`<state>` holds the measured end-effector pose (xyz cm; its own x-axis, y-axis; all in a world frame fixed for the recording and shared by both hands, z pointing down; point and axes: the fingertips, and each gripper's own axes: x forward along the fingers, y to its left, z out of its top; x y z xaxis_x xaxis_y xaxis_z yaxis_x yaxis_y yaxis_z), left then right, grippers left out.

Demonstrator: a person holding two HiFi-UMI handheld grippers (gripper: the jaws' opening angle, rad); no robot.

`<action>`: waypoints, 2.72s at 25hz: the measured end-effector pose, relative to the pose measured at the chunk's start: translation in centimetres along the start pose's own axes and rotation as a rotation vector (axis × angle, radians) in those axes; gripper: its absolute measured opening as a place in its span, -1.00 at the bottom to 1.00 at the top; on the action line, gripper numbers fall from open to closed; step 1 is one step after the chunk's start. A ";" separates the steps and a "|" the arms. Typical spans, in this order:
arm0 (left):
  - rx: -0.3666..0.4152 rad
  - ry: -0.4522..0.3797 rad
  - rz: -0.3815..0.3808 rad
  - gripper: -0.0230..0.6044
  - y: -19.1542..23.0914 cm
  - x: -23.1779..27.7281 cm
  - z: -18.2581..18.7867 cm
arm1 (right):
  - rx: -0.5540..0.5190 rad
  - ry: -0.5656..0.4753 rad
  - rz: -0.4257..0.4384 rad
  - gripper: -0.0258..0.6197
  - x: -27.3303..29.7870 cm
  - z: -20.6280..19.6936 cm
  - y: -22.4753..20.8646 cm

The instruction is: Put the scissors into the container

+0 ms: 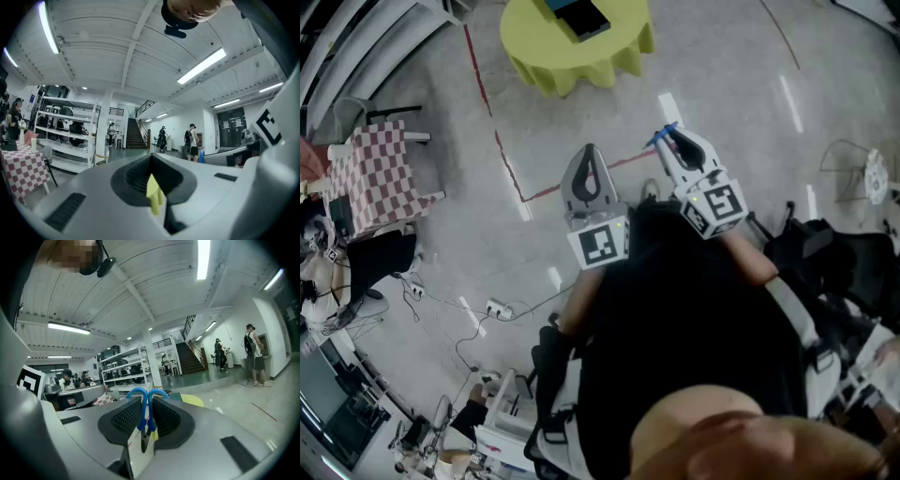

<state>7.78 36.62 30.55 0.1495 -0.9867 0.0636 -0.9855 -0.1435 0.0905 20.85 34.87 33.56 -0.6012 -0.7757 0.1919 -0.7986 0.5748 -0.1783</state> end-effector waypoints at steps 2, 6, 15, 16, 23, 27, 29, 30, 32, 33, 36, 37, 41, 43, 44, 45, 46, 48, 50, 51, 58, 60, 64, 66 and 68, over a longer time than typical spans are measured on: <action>0.001 -0.002 -0.002 -0.93 -0.3 -0.2 -0.1 | -0.003 0.000 0.001 -0.69 -0.3 0.0 -0.1; -0.002 -0.005 -0.001 -0.93 -0.9 -0.4 -0.2 | -0.007 -0.003 0.004 -0.69 -0.9 -0.1 -0.2; 0.005 0.000 0.004 -0.93 -2.7 -0.7 -0.1 | 0.017 -0.010 0.012 -0.69 -2.4 0.3 -1.3; 0.006 0.002 0.005 -0.93 -3.0 -0.6 -0.2 | 0.021 -0.011 0.014 -0.69 -2.6 0.2 -1.6; 0.011 0.010 0.032 -0.93 -5.0 -0.5 -0.7 | 0.023 -0.008 0.042 -0.69 -3.7 -0.1 -3.2; 0.011 0.016 0.054 -0.93 -5.2 -0.3 -1.3 | 0.014 -0.024 0.052 -0.69 -3.3 0.0 -4.2; 0.009 0.021 0.054 -0.93 -5.2 -0.2 -1.3 | 0.017 -0.025 0.046 -0.69 -3.2 0.2 -4.4; 0.008 0.022 0.054 -0.93 -5.1 0.0 -1.3 | 0.017 -0.024 0.045 -0.69 -3.1 0.3 -4.5; 0.006 0.020 0.055 -0.93 -4.9 0.7 -1.4 | 0.015 -0.023 0.046 -0.69 -2.5 0.4 -4.8; 0.005 0.018 0.055 -0.93 -4.9 1.1 -1.5 | 0.015 -0.022 0.046 -0.69 -2.2 0.4 -5.0; 0.003 0.012 0.051 -0.93 -4.4 2.6 -1.7 | 0.010 -0.022 0.042 -0.69 -0.8 0.5 -5.7; 0.001 0.012 0.051 -0.93 -4.0 3.1 -1.8 | 0.009 -0.021 0.039 -0.69 -0.2 0.5 -5.8; -0.002 0.016 0.046 -0.93 -2.0 6.3 -2.1 | 0.010 -0.021 0.026 -0.69 3.0 1.0 -6.6; -0.004 0.017 0.039 -0.93 -1.1 8.4 -1.9 | 0.010 -0.017 0.020 -0.69 4.9 1.4 -7.2; -0.005 0.017 0.035 -0.93 -0.7 9.3 -1.8 | 0.011 -0.014 0.017 -0.69 5.8 1.5 -7.5; -0.007 0.019 0.032 -0.93 -0.3 10.3 -1.7 | 0.011 -0.011 0.016 -0.69 6.7 1.7 -7.8; -0.009 0.021 0.028 -0.93 0.1 11.1 -1.7 | 0.010 -0.007 0.015 -0.69 7.7 1.8 -8.1; -0.009 0.029 0.023 -0.93 1.2 12.8 -1.7 | 0.008 -0.001 0.012 -0.69 9.7 2.0 -8.6; -0.008 0.036 0.021 -0.93 2.2 14.6 -1.6 | 0.007 0.003 0.008 -0.69 11.5 2.3 -9.1; -0.010 0.038 0.021 -0.93 2.8 15.5 -1.5 | 0.008 0.004 0.007 -0.69 12.4 2.5 -9.3; -0.019 0.060 -0.005 -0.93 7.8 22.5 -0.4 | 0.015 0.033 -0.031 -0.69 19.9 4.1 -10.6; -0.027 0.064 -0.017 -0.93 8.8 24.2 -0.1 | 0.014 0.038 -0.050 -0.69 21.6 4.7 -11.0; -0.026 0.075 -0.053 -0.93 10.4 27.4 0.1 | 0.019 0.048 -0.092 -0.69 24.4 5.5 -12.1; -0.031 0.079 -0.069 -0.93 11.4 28.8 0.1 | 0.016 0.047 -0.106 -0.69 26.1 5.8 -12.3; -0.031 0.083 -0.084 -0.93 12.9 30.2 -0.1 | 0.010 0.048 -0.123 -0.69 28.1 6.0 -12.4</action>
<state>-0.42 5.02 33.75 0.2388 -0.9614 0.1367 -0.9664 -0.2216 0.1300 14.01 4.40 35.39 -0.4999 -0.8266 0.2585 -0.8660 0.4737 -0.1602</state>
